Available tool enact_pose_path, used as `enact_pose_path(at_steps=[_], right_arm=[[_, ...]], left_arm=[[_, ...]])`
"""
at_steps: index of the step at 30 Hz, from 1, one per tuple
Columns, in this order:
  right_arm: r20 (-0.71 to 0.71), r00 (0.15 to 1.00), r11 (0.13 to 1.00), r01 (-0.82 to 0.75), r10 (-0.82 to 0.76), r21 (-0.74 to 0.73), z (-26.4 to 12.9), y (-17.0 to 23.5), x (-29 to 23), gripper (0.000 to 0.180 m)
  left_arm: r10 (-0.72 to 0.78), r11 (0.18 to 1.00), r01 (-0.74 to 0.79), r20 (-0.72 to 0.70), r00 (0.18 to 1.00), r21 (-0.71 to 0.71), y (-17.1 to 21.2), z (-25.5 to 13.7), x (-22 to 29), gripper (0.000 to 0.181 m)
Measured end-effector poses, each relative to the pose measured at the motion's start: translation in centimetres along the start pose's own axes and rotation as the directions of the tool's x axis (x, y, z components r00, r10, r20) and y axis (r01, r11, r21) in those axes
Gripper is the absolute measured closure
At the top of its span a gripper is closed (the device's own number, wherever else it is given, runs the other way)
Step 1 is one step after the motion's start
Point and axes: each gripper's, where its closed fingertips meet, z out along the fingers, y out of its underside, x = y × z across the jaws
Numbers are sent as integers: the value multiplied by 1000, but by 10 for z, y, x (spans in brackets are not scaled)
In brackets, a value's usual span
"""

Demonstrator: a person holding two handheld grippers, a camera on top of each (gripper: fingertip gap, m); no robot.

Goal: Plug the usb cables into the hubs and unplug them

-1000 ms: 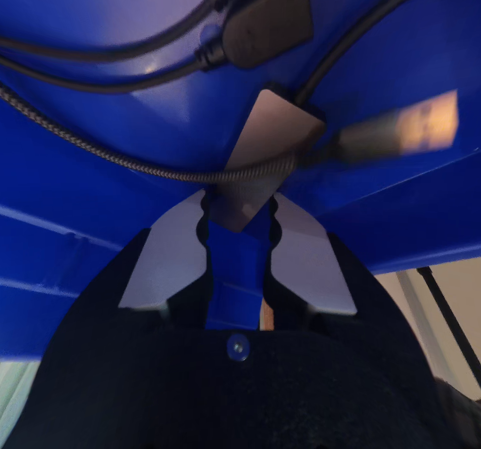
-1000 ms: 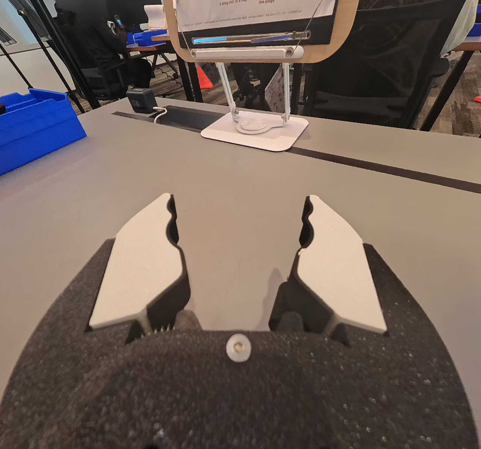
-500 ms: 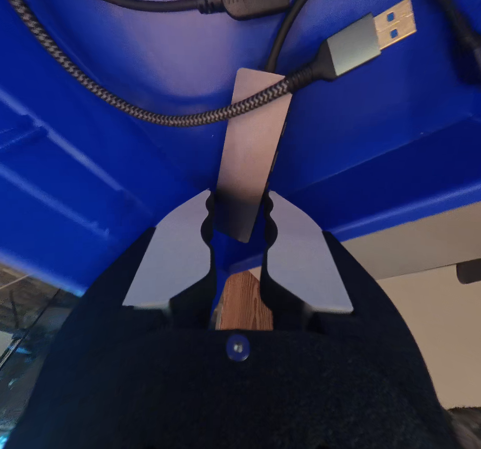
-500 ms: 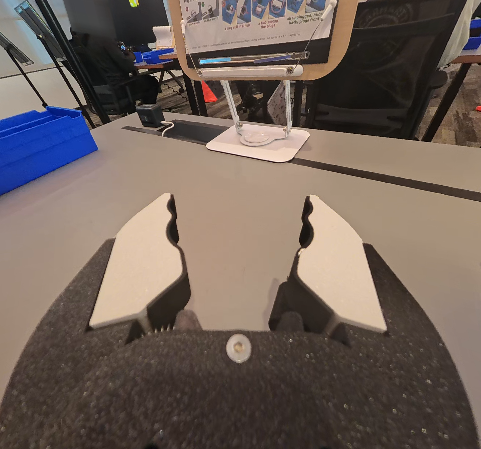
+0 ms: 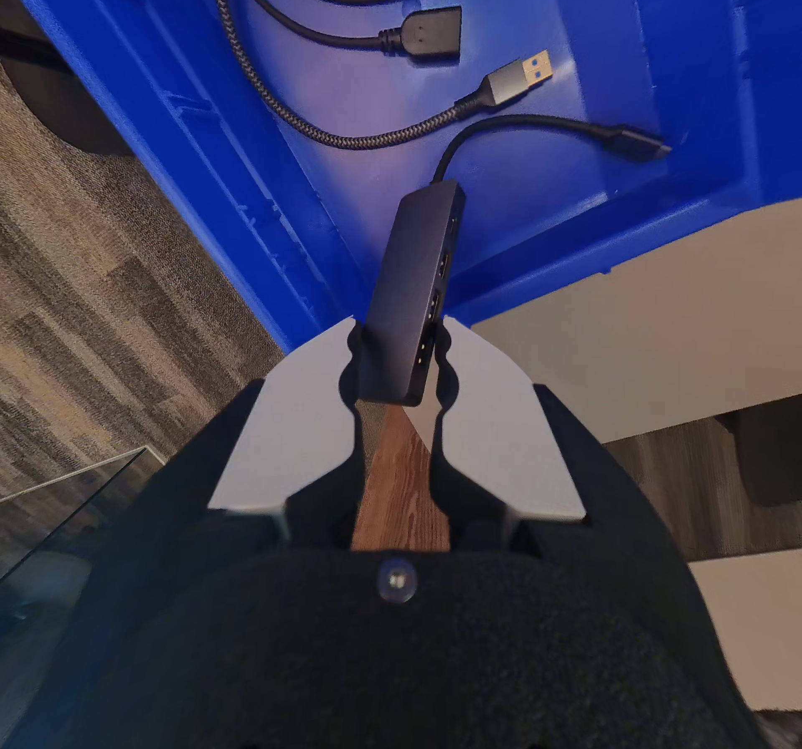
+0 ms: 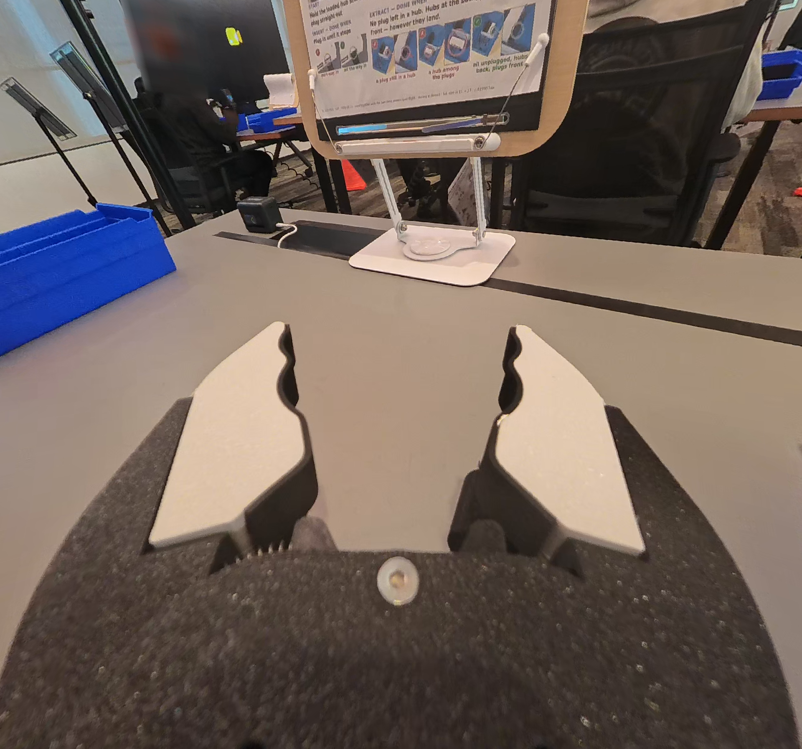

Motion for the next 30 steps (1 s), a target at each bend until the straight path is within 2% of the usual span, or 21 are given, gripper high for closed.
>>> enact_pose_path(at_steps=[1,2,9,15,21,25,27,30], right_arm=[[1,1000,1000,-2,2,2,0,0,0,89],[2,1000,1000,-4,4,3,0,-1,0,89],[5,1000,1000,-8,8,11,-1,-2,0,89],[0,1000,1000,-23,23,15,-1,-1,4,89],[2,1000,1000,-17,17,-1,1,2,3,89],[2,1000,1000,-14,14,-5,2,3,3,89],[1,1000,1000,-12,12,-7,3,4,2,89],[-2,1000,1000,-1,1,-6,2,3,2,89]], left_arm=[[2,1000,-2,0,1000,25,0,-5,1,153],[3,999,-3,4,1000,52,-1,-10,2,171],[-21,994,18,22,1000,106,3,-22,3,170],[-8,961,-8,56,998,275,-30,-60,10,171],[8,895,-105,219,976,434,-80,-136,13,171],[39,784,-209,289,956,584,-131,-190,43,171],[84,729,-284,331,940,623,-162,-201,71,170],[186,636,-415,393,901,650,-214,-191,130,171]])
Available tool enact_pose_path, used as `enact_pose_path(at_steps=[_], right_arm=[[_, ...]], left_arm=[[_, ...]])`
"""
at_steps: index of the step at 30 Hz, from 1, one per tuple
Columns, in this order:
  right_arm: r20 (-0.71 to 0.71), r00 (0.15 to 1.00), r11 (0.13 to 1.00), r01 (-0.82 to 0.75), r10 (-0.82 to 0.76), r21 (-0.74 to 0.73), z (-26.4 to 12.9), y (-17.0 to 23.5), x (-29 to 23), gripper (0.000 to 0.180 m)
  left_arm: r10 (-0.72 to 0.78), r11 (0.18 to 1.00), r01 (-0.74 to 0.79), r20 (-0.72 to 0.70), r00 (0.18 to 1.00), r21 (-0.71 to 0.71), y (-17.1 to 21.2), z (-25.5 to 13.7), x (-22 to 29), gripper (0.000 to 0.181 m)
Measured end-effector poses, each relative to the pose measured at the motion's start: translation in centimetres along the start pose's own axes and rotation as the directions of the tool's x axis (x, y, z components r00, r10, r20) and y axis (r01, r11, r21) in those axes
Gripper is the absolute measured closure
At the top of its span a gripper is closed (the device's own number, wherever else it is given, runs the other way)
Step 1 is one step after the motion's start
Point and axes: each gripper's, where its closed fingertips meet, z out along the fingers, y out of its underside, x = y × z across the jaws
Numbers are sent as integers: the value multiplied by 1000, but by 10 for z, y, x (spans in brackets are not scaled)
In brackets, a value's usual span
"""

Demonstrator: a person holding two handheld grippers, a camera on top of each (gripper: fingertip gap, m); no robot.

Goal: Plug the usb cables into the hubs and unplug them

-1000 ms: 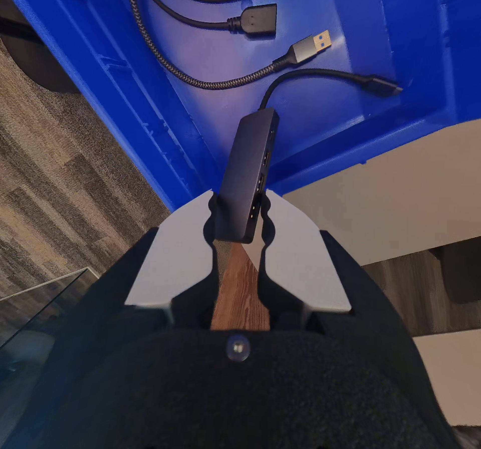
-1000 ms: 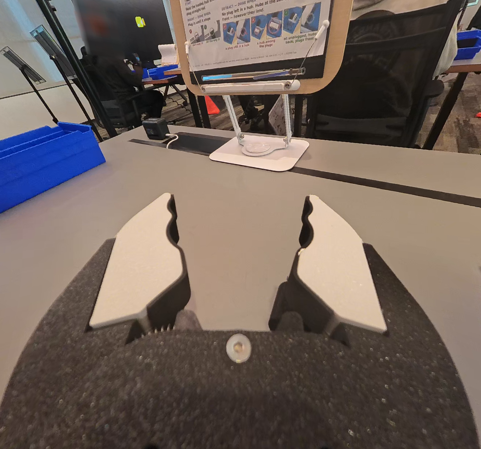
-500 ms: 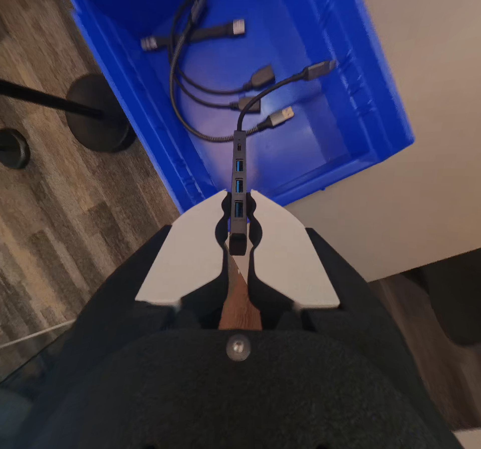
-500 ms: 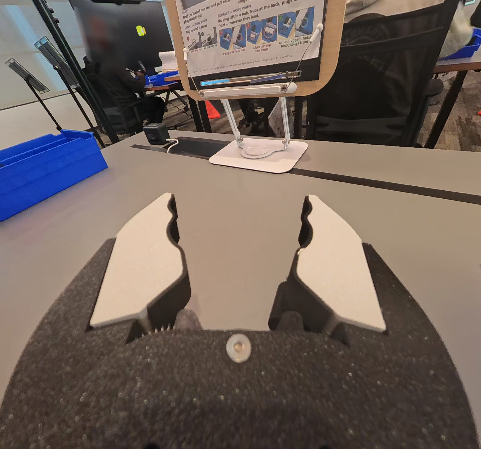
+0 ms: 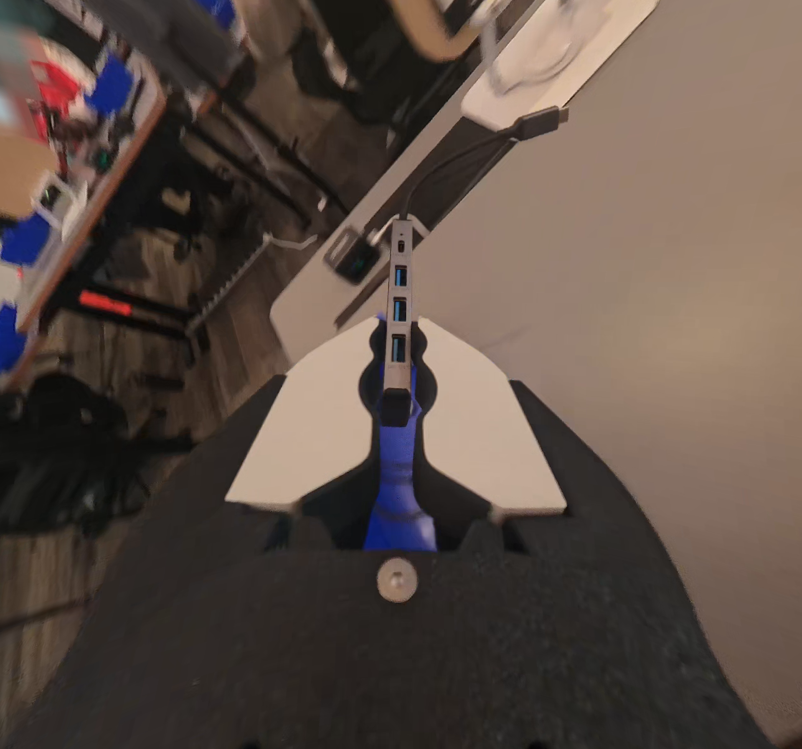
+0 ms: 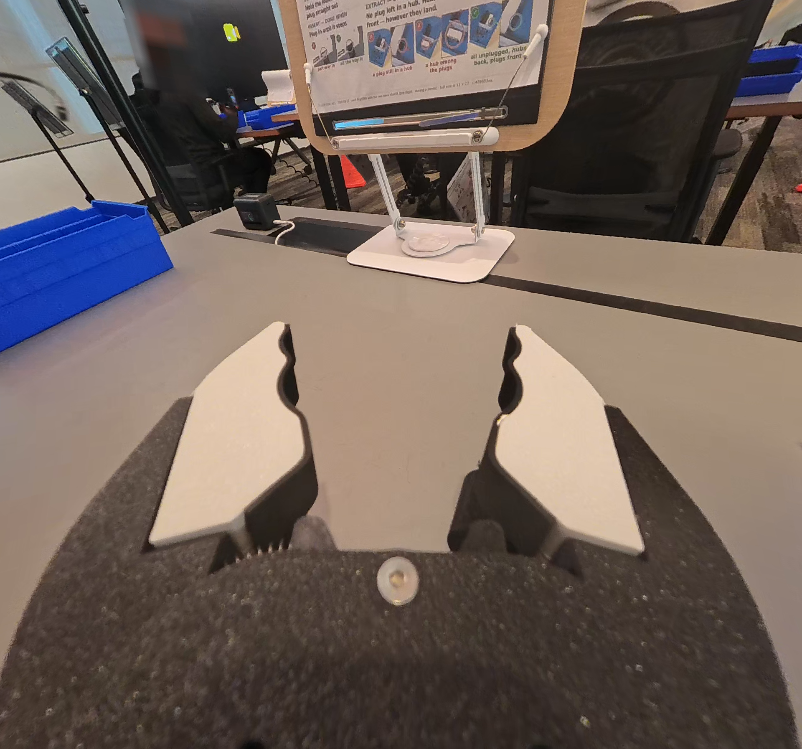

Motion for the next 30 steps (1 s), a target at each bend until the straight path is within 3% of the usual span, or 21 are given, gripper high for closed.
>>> enact_pose_path(at_steps=[5,11,18,24,30], right_arm=[[-6,1000,1000,15,-15,11,-2,-2,2,89],[-11,1000,999,20,-20,37,-7,-7,8,89],[18,999,998,46,-47,47,-9,-10,2,89],[130,984,992,121,-124,31,-2,-5,-24,89],[373,896,959,279,-243,-47,11,19,-77,86]], left_arm=[[130,978,-105,-136,982,179,-56,92,111,170],[290,933,-197,-302,908,303,-74,177,224,170],[477,854,-270,-461,748,445,-67,194,303,170],[516,844,-254,-587,623,473,-48,179,322,169],[469,877,-237,-637,612,419,-36,169,317,136]])
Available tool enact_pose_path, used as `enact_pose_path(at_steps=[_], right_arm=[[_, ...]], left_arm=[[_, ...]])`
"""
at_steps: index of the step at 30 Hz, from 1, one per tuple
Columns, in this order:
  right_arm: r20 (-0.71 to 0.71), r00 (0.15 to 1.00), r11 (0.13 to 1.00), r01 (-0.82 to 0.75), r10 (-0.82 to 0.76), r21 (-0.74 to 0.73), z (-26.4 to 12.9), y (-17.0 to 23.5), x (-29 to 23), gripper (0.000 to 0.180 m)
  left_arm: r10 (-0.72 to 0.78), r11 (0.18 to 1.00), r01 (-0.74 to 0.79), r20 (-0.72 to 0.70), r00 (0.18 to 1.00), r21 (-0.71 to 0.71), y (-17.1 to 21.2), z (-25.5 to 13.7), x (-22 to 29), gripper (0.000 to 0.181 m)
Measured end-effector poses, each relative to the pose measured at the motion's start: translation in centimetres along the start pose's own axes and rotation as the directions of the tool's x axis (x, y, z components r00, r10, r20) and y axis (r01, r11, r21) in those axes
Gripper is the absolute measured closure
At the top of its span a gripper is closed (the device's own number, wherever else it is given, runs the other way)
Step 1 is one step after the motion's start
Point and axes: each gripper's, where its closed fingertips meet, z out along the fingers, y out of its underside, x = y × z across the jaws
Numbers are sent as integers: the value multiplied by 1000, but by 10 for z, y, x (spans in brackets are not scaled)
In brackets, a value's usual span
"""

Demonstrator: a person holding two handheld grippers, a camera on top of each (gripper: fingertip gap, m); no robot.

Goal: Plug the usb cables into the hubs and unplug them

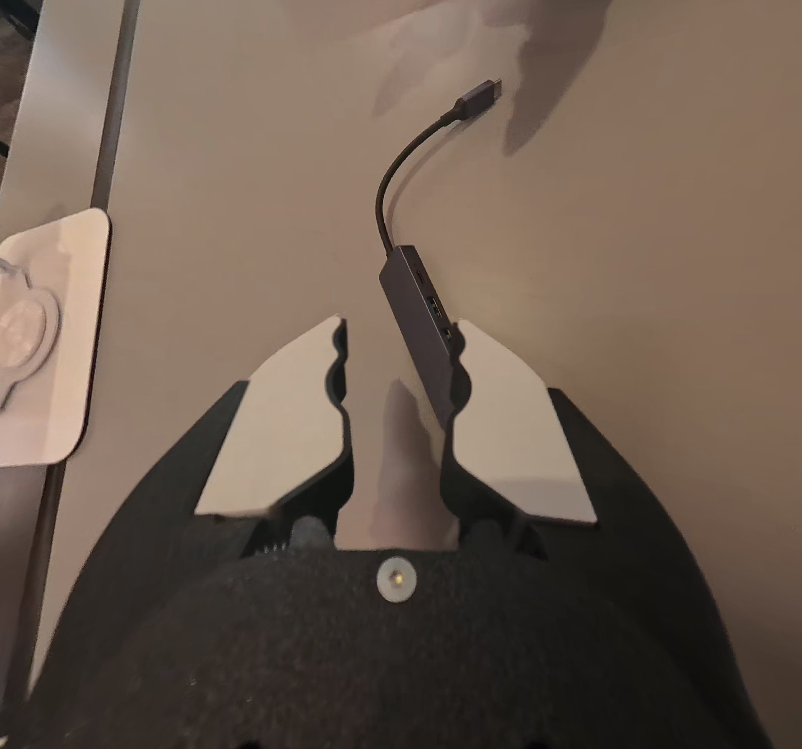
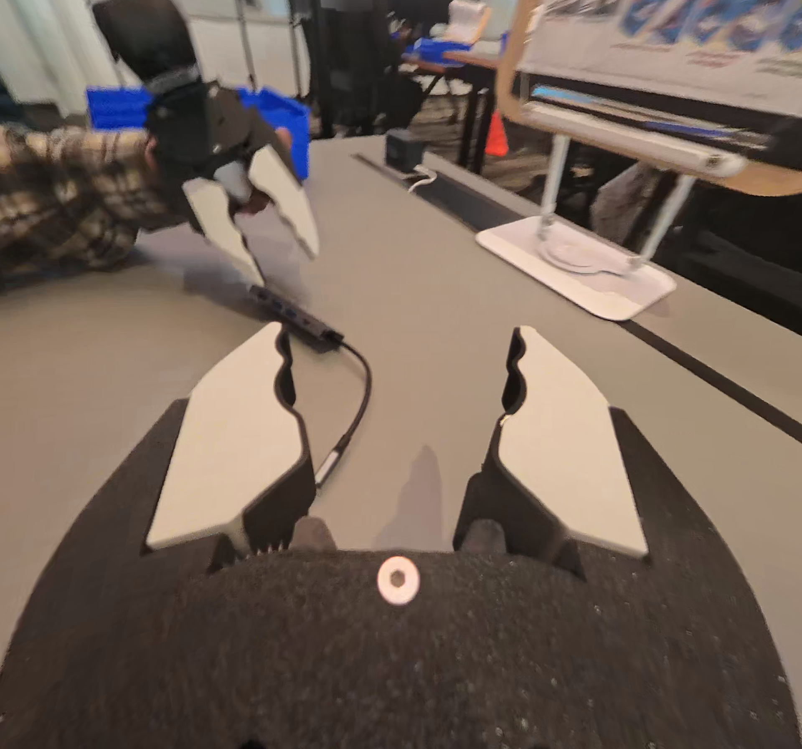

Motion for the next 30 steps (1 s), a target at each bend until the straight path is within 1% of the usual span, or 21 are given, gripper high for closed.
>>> enact_pose_path(at_steps=[2,4,7,10,12,14,18,21,24,27,30], right_arm=[[86,994,994,69,-62,-81,11,7,-16,86],[211,974,980,120,-85,-159,21,15,-35,88],[422,906,947,160,-30,-277,34,25,-62,88],[538,842,913,193,34,-360,50,29,-70,91],[568,821,889,219,55,-402,63,30,-67,96],[596,800,863,252,68,-438,76,34,-65,100],[624,778,807,323,72,-495,102,54,-66,112],[646,760,774,367,71,-517,113,65,-72,112],[656,752,788,363,68,-497,117,60,-78,110],[655,752,815,334,73,-474,114,52,-78,109],[641,764,823,313,79,-475,109,47,-74,107]], left_arm=[[-49,998,49,11,999,33,0,-9,0,127],[-99,990,95,28,995,108,-3,-21,0,126],[-188,962,174,46,981,211,3,-39,0,127],[-266,939,246,55,962,239,19,-51,-3,125],[-312,921,284,67,948,266,26,-60,-6,123],[-347,898,309,72,935,315,29,-67,-10,123],[-390,883,344,90,916,320,39,-71,-16,123],[-399,883,351,104,911,313,39,-72,-19,122],[-418,870,358,121,901,341,31,-81,-23,121],[-435,866,347,199,878,359,19,-114,-33,121],[-436,876,318,315,843,361,12,-178,-38,123]])
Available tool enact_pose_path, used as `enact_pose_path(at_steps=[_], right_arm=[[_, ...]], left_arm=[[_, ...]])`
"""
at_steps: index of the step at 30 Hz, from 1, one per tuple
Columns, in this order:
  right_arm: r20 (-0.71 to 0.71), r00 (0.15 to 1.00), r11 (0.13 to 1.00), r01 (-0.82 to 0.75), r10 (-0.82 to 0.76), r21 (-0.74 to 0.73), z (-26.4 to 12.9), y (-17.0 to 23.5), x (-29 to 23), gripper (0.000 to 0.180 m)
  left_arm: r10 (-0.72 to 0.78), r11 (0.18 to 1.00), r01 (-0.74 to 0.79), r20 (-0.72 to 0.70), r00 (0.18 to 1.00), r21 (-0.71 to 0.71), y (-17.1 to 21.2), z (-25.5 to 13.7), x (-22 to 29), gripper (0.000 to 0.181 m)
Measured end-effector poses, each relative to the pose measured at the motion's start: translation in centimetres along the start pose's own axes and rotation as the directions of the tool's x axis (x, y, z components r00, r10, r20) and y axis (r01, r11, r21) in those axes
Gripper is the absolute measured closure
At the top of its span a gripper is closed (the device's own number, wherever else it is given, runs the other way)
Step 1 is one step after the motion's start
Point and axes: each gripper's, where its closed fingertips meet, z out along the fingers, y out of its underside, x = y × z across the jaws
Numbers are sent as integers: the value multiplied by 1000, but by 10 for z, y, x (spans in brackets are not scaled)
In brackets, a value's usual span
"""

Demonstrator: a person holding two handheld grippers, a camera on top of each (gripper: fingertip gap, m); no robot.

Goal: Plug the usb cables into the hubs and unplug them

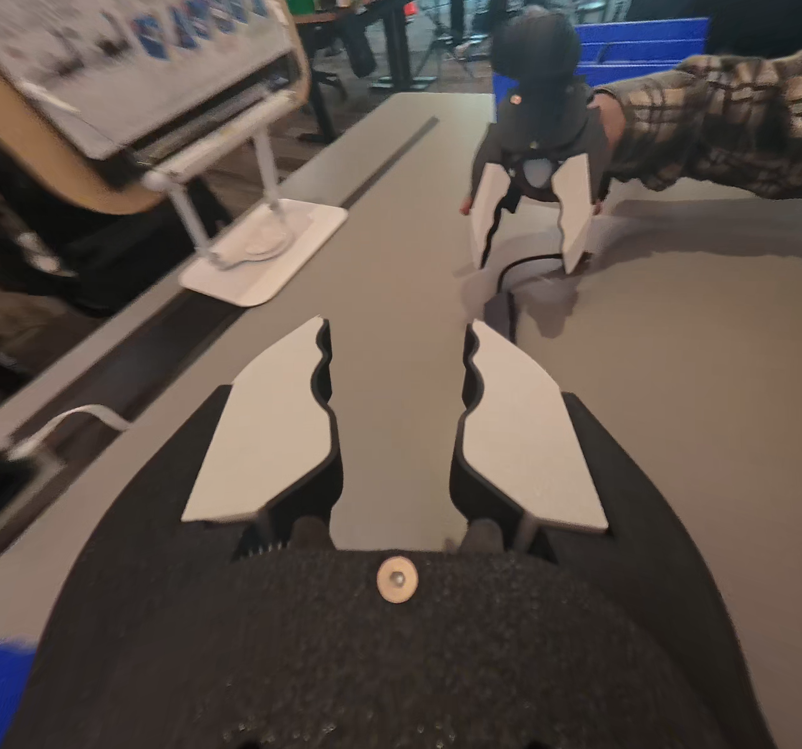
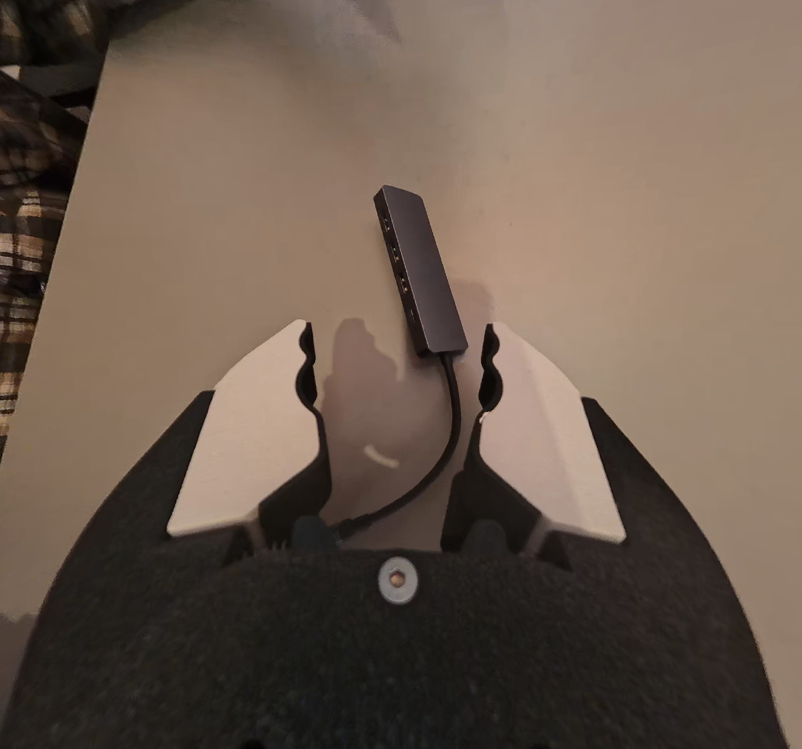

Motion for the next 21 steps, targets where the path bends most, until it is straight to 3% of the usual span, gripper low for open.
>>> enact_pose_path(at_steps=[4,9,13,21], right_arm=[[-13,1000,1000,-12,12,6,-6,-1,-1,105],[-14,1000,1000,-1,1,-9,-3,-6,-1,103],[-8,1000,1000,11,-12,-29,3,-14,-3,101],[-13,1000,998,20,-21,-58,8,-26,-2,95]], left_arm=[[41,992,-15,204,978,-125,-4,-99,-55,124],[-26,857,146,241,970,-494,91,-194,-105,127],[-121,736,192,153,981,-649,156,-225,-101,136],[-75,537,58,21,997,-842,240,-236,-95,144]])
